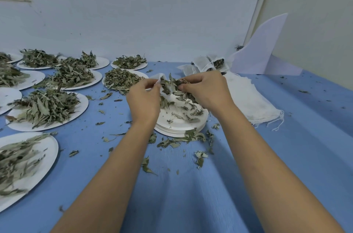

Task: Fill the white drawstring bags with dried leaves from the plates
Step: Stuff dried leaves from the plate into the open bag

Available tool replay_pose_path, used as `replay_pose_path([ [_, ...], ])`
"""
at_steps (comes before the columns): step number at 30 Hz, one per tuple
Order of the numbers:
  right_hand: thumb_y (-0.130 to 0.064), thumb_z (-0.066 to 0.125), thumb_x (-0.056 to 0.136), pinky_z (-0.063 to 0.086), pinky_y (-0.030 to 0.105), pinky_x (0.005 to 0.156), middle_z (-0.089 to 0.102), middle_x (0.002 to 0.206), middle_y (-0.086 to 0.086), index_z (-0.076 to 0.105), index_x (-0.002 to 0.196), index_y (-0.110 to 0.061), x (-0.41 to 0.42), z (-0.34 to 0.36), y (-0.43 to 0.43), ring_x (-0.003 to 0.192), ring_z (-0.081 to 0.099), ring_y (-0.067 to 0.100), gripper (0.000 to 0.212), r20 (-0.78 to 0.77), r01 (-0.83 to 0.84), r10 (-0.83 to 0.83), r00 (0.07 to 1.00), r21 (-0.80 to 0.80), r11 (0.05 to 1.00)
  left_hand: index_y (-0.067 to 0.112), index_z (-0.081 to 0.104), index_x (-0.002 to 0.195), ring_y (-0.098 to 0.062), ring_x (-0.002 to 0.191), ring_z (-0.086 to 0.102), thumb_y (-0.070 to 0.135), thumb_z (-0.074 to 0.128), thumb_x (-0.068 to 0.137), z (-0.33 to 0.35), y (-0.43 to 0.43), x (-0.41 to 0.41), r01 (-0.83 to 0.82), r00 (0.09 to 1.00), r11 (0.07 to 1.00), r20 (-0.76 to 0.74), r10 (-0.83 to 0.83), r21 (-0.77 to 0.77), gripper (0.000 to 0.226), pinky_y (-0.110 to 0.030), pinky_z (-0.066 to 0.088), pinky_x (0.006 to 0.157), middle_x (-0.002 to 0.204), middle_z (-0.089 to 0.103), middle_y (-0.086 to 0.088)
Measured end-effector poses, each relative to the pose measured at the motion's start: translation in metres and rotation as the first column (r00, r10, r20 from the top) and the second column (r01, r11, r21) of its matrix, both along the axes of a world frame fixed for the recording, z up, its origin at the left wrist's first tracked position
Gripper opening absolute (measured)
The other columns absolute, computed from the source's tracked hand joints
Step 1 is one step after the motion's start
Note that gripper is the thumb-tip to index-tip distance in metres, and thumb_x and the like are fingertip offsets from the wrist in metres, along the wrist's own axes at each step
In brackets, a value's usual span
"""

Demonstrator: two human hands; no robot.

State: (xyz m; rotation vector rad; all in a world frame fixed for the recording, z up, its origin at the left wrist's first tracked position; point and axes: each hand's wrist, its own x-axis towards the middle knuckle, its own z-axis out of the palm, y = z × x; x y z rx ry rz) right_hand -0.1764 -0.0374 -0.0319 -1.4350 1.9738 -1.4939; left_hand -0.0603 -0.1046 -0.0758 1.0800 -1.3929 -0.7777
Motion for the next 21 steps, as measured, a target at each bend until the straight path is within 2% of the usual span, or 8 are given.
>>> replay_pose_path([
  [2, -0.008, 0.074, 0.078, 0.044, 0.01, 0.046, 0.071, 0.068, 0.004, 0.077, 0.09, -0.012, 0.002, -0.001, -0.001, 0.044, 0.054, -0.001, 0.013, -0.041, -0.006, 0.006, 0.999, 0.016, 1.0, 0.01, 0.07, 0.104, 0.005, 0.072, 0.053, 0.017, 0.061, 0.093, 0.0, 0.002, -0.003, 0.019, 1.0, 1.0, 0.024, -0.019, -0.015, 0.017, 0.001, 0.038, 0.06, 0.086, 0.06, 0.009],
  [6, -0.01, 0.075, 0.078, 0.042, 0.009, 0.046, 0.068, 0.064, 0.0, 0.078, 0.09, -0.012, 0.004, -0.005, -0.004, 0.043, 0.051, -0.003, 0.013, -0.059, 0.025, -0.024, 0.998, 0.015, 1.0, 0.013, 0.071, 0.096, 0.005, 0.07, 0.054, 0.017, 0.061, 0.092, 0.002, 0.007, -0.007, 0.092, 0.996, 0.995, 0.022, -0.092, -0.023, 0.011, -0.001, 0.041, 0.058, 0.079, 0.062, 0.009],
  [10, -0.012, 0.074, 0.078, 0.042, 0.013, 0.048, 0.068, 0.064, 0.004, 0.078, 0.089, -0.012, 0.001, -0.01, -0.005, 0.048, 0.052, 0.005, 0.011, -0.09, 0.08, -0.076, 0.993, 0.045, 0.996, 0.014, 0.072, 0.094, -0.005, 0.073, 0.06, 0.02, 0.065, 0.09, 0.005, 0.01, -0.011, 0.151, 0.987, 0.987, -0.061, -0.148, 0.046, 0.01, -0.013, 0.048, 0.065, 0.075, 0.063, 0.01],
  [13, -0.011, 0.069, 0.081, 0.046, 0.023, 0.054, 0.071, 0.069, 0.007, 0.078, 0.088, -0.015, -0.001, -0.014, -0.006, 0.058, 0.058, 0.013, 0.012, -0.188, 0.161, -0.146, 0.971, 0.063, 0.985, 0.018, 0.071, 0.086, -0.007, 0.067, 0.059, 0.015, 0.068, 0.087, 0.005, 0.012, -0.014, 0.241, 0.964, 0.965, -0.138, -0.225, 0.106, 0.005, -0.019, 0.051, 0.067, 0.073, 0.066, 0.007],
  [15, -0.007, 0.063, 0.081, 0.049, 0.028, 0.058, 0.072, 0.072, 0.009, 0.078, 0.086, -0.016, -0.002, -0.015, -0.007, 0.066, 0.062, 0.02, 0.018, -0.249, 0.215, -0.193, 0.949, 0.062, 0.975, 0.022, 0.07, 0.081, -0.008, 0.067, 0.059, 0.013, 0.069, 0.086, 0.006, 0.013, -0.015, 0.314, 0.938, 0.938, -0.203, -0.281, 0.15, 0.01, -0.027, 0.055, 0.073, 0.072, 0.066, 0.006],
  [21, -0.006, 0.061, 0.08, 0.053, 0.034, 0.064, 0.072, 0.075, 0.009, 0.078, 0.085, -0.014, 0.001, -0.014, -0.008, 0.073, 0.064, 0.021, 0.019, -0.323, 0.216, -0.195, 0.926, 0.03, 0.976, 0.021, 0.061, 0.083, -0.01, 0.078, 0.06, 0.012, 0.063, 0.089, 0.008, 0.011, -0.015, 0.429, 0.889, 0.877, -0.272, -0.368, 0.216, 0.012, -0.033, 0.054, 0.084, 0.081, 0.06, 0.006],
])
